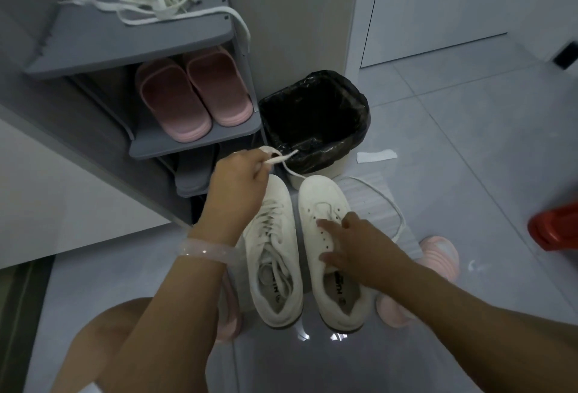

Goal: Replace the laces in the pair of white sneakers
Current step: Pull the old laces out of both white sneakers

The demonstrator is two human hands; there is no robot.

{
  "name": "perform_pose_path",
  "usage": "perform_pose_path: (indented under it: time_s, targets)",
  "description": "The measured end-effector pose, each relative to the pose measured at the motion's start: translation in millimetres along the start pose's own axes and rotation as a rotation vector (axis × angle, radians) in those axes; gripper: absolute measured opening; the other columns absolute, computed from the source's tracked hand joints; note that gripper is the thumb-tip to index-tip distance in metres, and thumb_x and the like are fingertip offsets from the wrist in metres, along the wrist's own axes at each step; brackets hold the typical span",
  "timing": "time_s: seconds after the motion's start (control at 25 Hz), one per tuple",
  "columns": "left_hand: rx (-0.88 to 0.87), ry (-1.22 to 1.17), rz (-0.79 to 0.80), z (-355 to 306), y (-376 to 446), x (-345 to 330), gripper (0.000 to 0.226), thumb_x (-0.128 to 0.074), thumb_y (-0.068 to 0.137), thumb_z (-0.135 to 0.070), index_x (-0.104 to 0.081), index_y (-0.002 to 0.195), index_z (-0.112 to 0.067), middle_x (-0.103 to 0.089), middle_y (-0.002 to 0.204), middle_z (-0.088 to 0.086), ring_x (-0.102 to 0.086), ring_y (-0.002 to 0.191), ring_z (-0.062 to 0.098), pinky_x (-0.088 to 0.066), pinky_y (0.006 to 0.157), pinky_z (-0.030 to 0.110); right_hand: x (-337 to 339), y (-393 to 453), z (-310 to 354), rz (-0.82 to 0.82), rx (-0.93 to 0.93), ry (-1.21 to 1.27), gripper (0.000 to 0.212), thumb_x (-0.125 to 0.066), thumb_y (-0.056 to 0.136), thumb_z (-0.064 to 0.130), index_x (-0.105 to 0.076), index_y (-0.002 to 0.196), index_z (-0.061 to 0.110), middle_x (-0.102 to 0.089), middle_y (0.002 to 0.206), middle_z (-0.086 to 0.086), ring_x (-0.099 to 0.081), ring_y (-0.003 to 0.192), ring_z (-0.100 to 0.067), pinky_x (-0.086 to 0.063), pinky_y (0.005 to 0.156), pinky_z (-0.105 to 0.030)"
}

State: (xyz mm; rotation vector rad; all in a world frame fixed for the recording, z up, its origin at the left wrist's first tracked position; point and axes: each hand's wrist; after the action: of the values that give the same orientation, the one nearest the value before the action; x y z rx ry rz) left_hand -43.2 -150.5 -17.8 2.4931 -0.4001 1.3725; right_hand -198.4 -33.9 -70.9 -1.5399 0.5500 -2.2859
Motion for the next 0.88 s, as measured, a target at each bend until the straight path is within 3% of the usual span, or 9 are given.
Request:
perform_pose_path:
  time_s: [0.08, 0.2, 0.28, 0.4, 0.52, 0.6, 0.68, 0.76, 0.88]
  targets:
    - [-0.067, -0.088, -0.013, -5.4, -0.3, -0.5, 0.021, -0.053, 0.088, -0.004, -0.069, 0.101, -0.007, -0.063, 0.085, 0.006, -0.049, 0.076, 0.012, -0.031, 0.063, 0.010, 12.1, 1.0, -12.8, 0.060, -0.003, 0.145, 0.060, -0.051, 0.091, 0.040, -0.024, 0.144, 0.032, -0.032, 0.135, -0.005, -0.046, 0.107, -0.017, -0.038, 0.088, -0.021]
    - [-0.155, -0.138, 0.022, -11.3, -0.5, 1.4, 0.022, -0.054, 0.087, -0.003, -0.069, 0.101, -0.011, -0.067, 0.094, 0.003, -0.052, 0.075, 0.006, -0.035, 0.069, -0.001, 21.6, 3.5, -19.8, 0.095, 0.009, 0.157, 0.055, -0.055, 0.090, 0.035, -0.033, 0.140, 0.031, -0.037, 0.127, -0.001, -0.039, 0.097, -0.009, -0.034, 0.084, -0.019]
    - [-0.218, -0.159, 0.102, -12.8, -3.2, -0.8, 0.024, -0.053, 0.088, -0.004, -0.067, 0.104, -0.014, -0.067, 0.098, 0.002, -0.057, 0.080, 0.007, -0.041, 0.075, 0.005, 23.9, 4.4, -16.5, 0.096, 0.004, 0.157, 0.048, -0.056, 0.090, 0.033, -0.039, 0.135, 0.028, -0.038, 0.111, 0.002, -0.038, 0.095, -0.009, -0.037, 0.081, -0.020]
    - [-0.248, -0.108, 0.308, -13.7, -8.1, -8.5, 0.031, -0.055, 0.089, -0.013, -0.059, 0.120, -0.020, -0.061, 0.120, -0.003, -0.056, 0.107, 0.012, -0.045, 0.091, 0.021, 26.8, 2.9, -15.6, 0.094, -0.025, 0.287, 0.039, -0.058, 0.090, 0.024, -0.048, 0.127, 0.022, -0.040, 0.099, 0.005, -0.051, 0.080, -0.011, -0.050, 0.067, -0.020]
    - [-0.210, -0.047, 0.412, -18.8, -14.0, -21.0, 0.045, -0.062, 0.086, -0.025, -0.052, 0.130, -0.025, -0.057, 0.127, -0.006, -0.052, 0.114, 0.011, -0.033, 0.088, 0.012, 39.3, 4.0, -20.5, -0.030, -0.042, 0.403, 0.023, -0.055, 0.091, 0.013, -0.065, 0.111, 0.017, -0.059, 0.089, 0.004, -0.057, 0.054, -0.003, -0.051, 0.058, -0.012]
    - [-0.198, -0.081, 0.464, -28.2, -19.2, -29.2, 0.051, -0.066, 0.082, -0.032, -0.051, 0.130, -0.026, -0.061, 0.109, -0.008, -0.055, 0.104, 0.010, -0.036, 0.082, 0.013, 53.1, 2.5, -17.1, -0.272, -0.059, 0.657, 0.021, -0.054, 0.091, 0.008, -0.070, 0.102, 0.015, -0.066, 0.086, -0.001, -0.061, 0.051, -0.001, -0.050, 0.060, -0.008]
    - [-0.206, -0.179, 0.486, -41.0, -26.1, -37.6, 0.047, -0.069, 0.080, -0.034, -0.058, 0.124, -0.024, -0.053, 0.077, -0.018, -0.052, 0.075, -0.002, -0.034, 0.065, 0.006, 65.7, -2.8, -7.5, -0.452, 0.023, 1.046, 0.023, -0.052, 0.092, 0.003, -0.069, 0.098, 0.016, -0.067, 0.087, -0.002, -0.067, 0.065, -0.003, -0.056, 0.071, -0.015]
    - [-0.174, -0.295, 0.478, -51.4, -29.5, -44.7, 0.036, -0.067, 0.081, -0.030, -0.063, 0.114, -0.017, -0.045, 0.062, -0.016, -0.046, 0.057, -0.004, -0.034, 0.057, 0.004, 75.4, -8.8, 5.4, -0.492, 0.130, 1.306, 0.025, -0.050, 0.092, -0.001, -0.069, 0.092, 0.015, -0.068, 0.087, 0.001, -0.069, 0.075, -0.007, -0.056, 0.073, -0.019]
    - [-0.091, -0.521, 0.369, -58.6, -23.1, -40.2, 0.014, -0.064, 0.085, -0.020, -0.069, 0.098, -0.018, -0.043, 0.051, -0.005, -0.041, 0.045, 0.003, -0.031, 0.050, 0.008, 85.6, -10.6, 2.9, -0.453, 0.172, 1.533, 0.027, -0.045, 0.092, -0.004, -0.067, 0.086, 0.011, -0.068, 0.079, 0.001, -0.068, 0.074, -0.008, -0.055, 0.070, -0.017]
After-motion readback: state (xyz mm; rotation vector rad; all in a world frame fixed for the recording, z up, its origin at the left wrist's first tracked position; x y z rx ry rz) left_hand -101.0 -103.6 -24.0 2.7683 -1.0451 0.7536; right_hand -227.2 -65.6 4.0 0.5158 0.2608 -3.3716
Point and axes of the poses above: each hand's wrist, its own y-axis towards the middle knuckle, its own x-axis out of the back of the hand, z = x × y
